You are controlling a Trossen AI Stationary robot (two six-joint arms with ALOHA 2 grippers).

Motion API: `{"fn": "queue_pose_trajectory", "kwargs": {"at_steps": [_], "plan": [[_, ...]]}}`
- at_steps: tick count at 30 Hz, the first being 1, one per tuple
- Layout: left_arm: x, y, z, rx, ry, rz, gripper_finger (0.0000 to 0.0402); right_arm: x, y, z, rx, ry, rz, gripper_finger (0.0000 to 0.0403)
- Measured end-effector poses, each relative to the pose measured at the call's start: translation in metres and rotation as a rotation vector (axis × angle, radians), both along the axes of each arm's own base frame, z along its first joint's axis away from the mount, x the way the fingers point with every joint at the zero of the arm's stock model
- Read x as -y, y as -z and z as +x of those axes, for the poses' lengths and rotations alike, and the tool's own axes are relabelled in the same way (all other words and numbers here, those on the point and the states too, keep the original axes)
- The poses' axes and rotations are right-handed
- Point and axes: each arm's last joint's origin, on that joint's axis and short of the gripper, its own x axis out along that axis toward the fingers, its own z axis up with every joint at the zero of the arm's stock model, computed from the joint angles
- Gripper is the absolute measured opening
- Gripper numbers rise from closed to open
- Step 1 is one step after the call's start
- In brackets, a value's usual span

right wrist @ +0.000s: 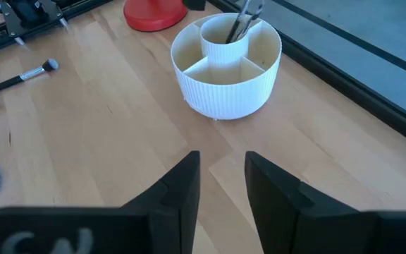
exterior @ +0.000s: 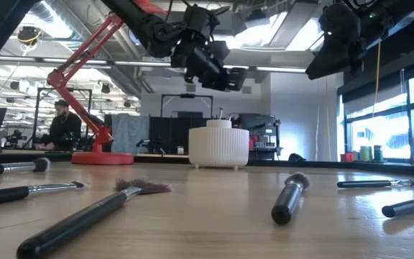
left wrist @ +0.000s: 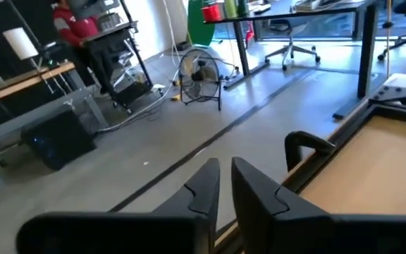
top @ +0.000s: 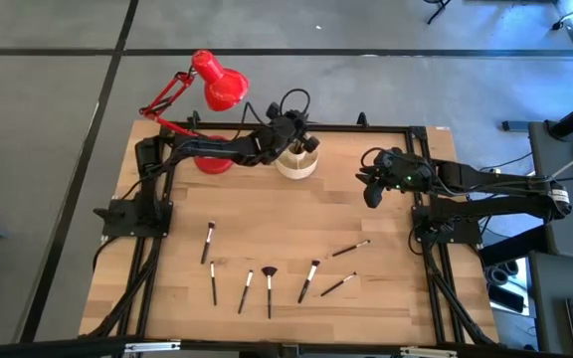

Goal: Put items in baskets/containers
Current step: Put the black eyeshadow brush into the white organizer, then put the black powder brush into the white organizer

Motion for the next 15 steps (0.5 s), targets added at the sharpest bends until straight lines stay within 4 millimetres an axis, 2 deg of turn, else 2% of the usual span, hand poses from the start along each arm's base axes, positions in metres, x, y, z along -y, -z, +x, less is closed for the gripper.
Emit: {"fn": "queue_pose_trajectory", "kwargs": {"at_steps": [5,9,12,15], "plan": [[0.013,-0.008,0.002,-0.007,0.051,0.004,0.0062,0.002,0.000,-0.001,-0.006,0.061,-0.038,0.0112],[0.040,-0.021,-0.003,-0.098,0.176,-0.040,0.0074,0.002,0.001,-0.002,-0.019,0.065,-0.036,0.0112],[0.069,-0.028,-0.017,-0.258,0.260,-0.127,0.0077,0.002,0.003,-0.003,-0.038,0.072,-0.023,0.0112],[0.101,-0.036,-0.043,-0.401,0.310,-0.279,0.0075,0.001,0.004,-0.004,-0.052,0.078,-0.013,0.0112]]}}
